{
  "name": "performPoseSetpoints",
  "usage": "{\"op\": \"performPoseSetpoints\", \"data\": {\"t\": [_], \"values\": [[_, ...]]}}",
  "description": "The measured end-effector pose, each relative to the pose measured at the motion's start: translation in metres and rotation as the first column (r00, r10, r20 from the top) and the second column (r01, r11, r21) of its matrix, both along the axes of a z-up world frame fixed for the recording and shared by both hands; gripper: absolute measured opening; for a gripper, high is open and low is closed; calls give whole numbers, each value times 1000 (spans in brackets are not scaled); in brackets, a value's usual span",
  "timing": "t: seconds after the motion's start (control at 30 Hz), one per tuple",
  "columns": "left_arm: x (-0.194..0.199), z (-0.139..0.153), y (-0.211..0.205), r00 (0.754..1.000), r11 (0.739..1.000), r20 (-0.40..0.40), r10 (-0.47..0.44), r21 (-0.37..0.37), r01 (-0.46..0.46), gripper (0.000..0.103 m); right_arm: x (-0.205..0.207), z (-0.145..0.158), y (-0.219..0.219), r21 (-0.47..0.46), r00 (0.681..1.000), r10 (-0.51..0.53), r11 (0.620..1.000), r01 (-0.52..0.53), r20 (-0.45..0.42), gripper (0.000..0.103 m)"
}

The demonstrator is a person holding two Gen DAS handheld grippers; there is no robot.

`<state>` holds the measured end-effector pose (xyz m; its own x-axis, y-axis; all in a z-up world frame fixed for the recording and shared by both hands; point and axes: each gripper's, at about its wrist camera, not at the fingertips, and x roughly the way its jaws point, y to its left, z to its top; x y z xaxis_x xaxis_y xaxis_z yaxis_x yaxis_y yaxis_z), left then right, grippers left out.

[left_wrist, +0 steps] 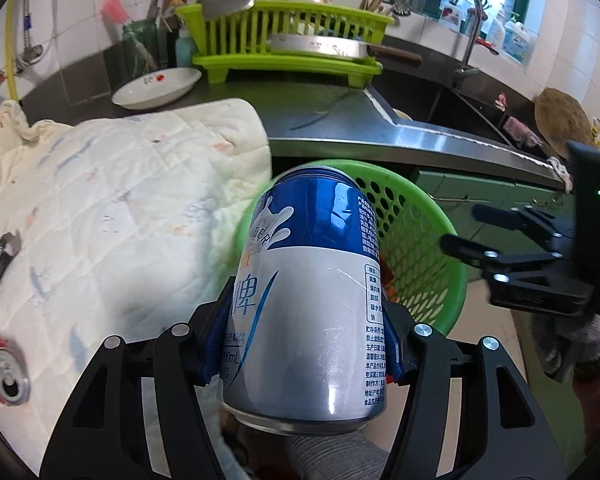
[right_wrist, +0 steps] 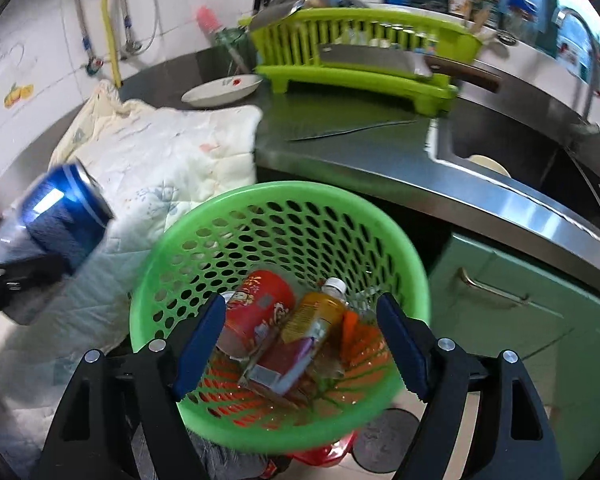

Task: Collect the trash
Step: 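Drop the red paper cup into the green basket with the right gripper, then lower the blue can into the green basket and open the left gripper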

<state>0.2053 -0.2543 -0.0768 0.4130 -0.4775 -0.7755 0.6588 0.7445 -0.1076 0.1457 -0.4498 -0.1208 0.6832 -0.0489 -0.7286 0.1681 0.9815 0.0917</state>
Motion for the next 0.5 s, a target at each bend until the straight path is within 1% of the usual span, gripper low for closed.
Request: {"op": "performPoseSetpoints", "data": {"t": [0.13, 0.27, 0.37, 0.5], "values": [[2, -12, -23, 1000, 1000, -20, -10, 12, 10, 60, -19, 6, -8, -14, 999, -25, 1000, 26, 27, 75], [3, -26, -53, 999, 998, -38, -38, 39, 39, 60, -34, 6, -12, -26, 998, -40, 999, 41, 43, 76], [4, -35, -72, 997, 997, -58, -56, 42, 58, 60, -43, 4, -18, -18, 998, -48, 999, 48, 44, 76], [3, -45, -91, 994, 996, -77, -75, 51, 79, 61, -51, 2, -24, -37, 997, -56, 998, 58, 44, 76]]}}
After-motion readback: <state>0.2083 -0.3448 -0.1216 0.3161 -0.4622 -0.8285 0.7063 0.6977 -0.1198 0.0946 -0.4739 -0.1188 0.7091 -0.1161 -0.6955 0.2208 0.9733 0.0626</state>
